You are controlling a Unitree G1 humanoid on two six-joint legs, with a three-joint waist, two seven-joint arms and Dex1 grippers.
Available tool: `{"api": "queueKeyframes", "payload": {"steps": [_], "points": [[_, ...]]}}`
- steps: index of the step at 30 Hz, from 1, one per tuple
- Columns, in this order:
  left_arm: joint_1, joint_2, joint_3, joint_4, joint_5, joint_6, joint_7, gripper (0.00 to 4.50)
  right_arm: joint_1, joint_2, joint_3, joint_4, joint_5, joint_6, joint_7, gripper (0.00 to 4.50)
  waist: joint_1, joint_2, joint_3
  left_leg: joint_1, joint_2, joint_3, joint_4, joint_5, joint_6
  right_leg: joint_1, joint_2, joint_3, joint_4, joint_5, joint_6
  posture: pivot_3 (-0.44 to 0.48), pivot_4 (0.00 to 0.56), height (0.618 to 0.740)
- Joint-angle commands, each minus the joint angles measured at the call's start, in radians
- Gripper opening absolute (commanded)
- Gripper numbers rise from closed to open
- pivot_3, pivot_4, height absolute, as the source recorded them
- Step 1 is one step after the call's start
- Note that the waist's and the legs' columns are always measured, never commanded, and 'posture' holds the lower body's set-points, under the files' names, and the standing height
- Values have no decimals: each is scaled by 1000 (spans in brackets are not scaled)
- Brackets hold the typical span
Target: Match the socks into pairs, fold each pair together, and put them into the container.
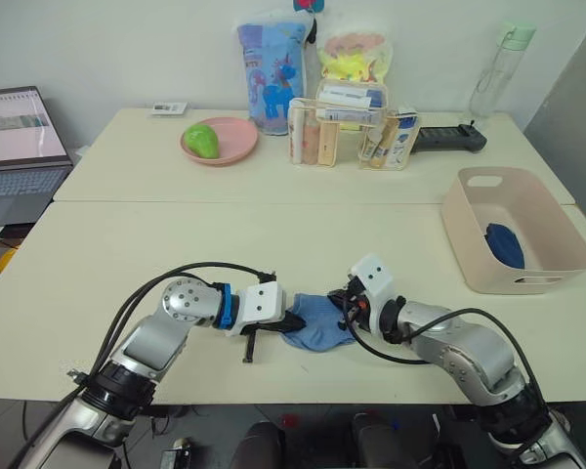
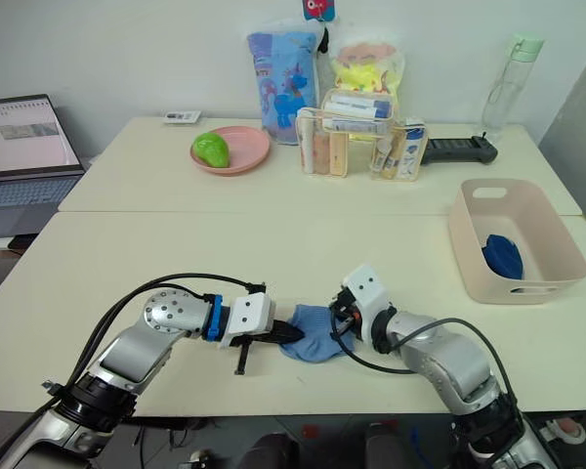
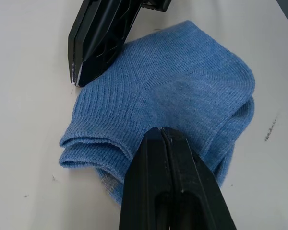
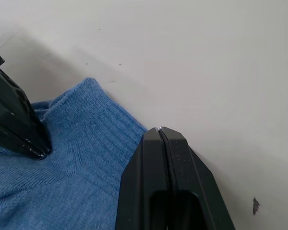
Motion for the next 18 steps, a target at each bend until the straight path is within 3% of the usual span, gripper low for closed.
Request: {"api": "queueKeyframes", "payload": {"steps": [1, 5, 7, 18], "points": [[6, -11, 52, -60, -77, 72, 1, 0, 13, 15, -11, -60, -23, -72, 36, 20, 0, 0, 0, 0, 0, 0, 0, 0, 0, 0, 0, 0, 0, 0, 0, 0, 150, 703], [-58, -15, 117, -172, -226, 274, -1, 0, 41, -42, -96, -174, 37, -53, 115, 20, 3, -1, 1, -1, 0, -1, 0, 0, 0, 0, 0, -1, 0, 0, 0, 0, 150, 703], [-102, -32, 128, -168, -243, 325, 23, 0, 56, -72, -129, -199, 63, -39, 149, 20, 4, -1, 1, -2, -1, -2, 1, 0, 0, 1, 0, -2, -1, 0, 0, 0, 150, 703], [-127, -118, 22, -13, -115, 206, 31, 0, 112, -110, 7, -98, -37, -114, 265, 20, -1, -1, 1, -1, 0, -2, 1, 0, 0, 0, 1, -1, 0, 0, 0, 0, 150, 703]]}}
